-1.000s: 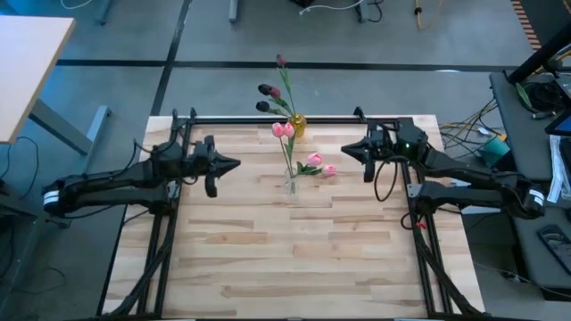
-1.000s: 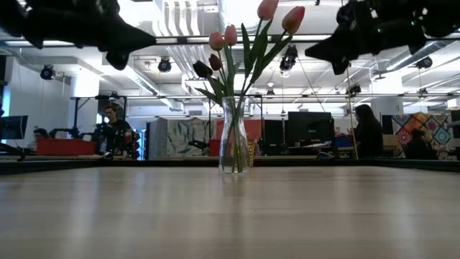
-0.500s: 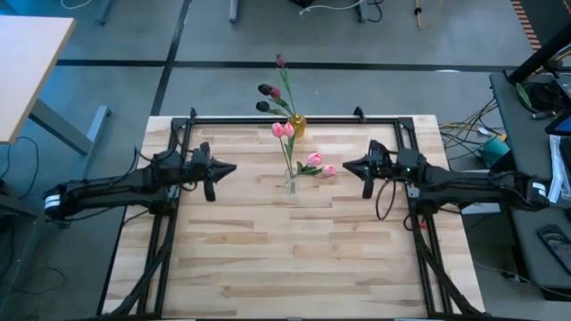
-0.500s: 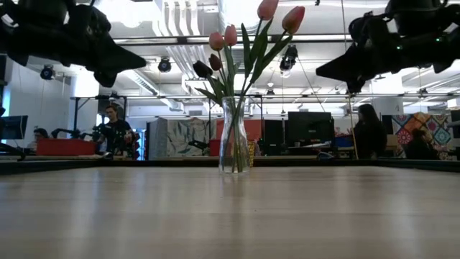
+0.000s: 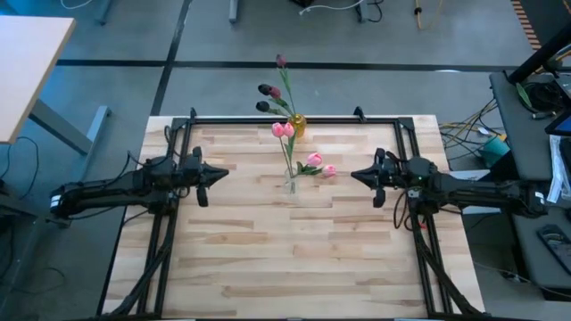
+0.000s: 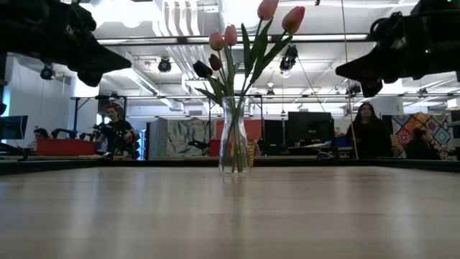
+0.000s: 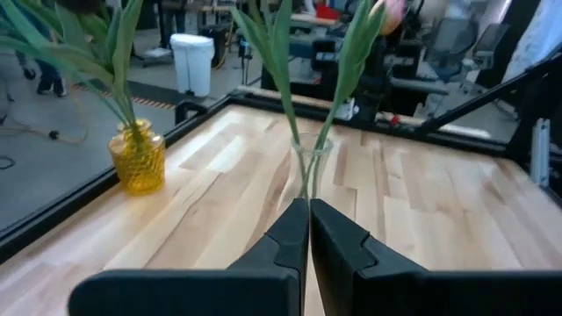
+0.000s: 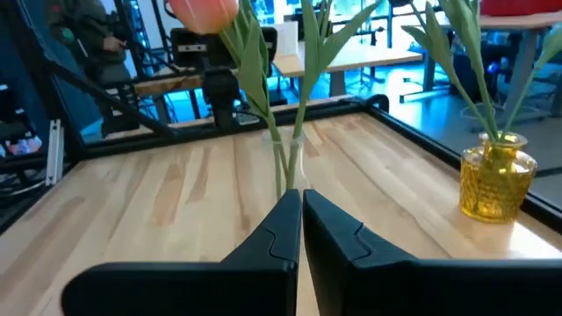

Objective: Sort flowers into vase by color
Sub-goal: Return To Home Position

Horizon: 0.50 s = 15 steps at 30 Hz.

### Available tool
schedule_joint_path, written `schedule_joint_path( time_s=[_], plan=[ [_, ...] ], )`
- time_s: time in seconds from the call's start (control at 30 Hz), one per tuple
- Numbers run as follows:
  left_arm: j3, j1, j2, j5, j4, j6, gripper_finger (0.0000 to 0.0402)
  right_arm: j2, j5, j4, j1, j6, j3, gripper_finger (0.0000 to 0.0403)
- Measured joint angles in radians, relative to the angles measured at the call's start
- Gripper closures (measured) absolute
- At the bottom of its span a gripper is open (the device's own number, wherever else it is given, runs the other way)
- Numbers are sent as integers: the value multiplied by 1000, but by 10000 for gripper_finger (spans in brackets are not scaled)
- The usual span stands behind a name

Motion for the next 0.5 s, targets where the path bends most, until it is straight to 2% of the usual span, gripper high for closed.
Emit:
schedule_joint_path(
  time_s=[0.17,0.33,0.5],
  plan=[
    [-46,-13,-84,5,24,4,402,-101,2,5,0,4,-63,394],
    [-189,-13,-162,72,153,-14,402,-198,9,-13,0,29,-97,394],
    [-229,-13,-235,91,80,-1,402,-277,9,-136,0,34,-97,394]
  ],
)
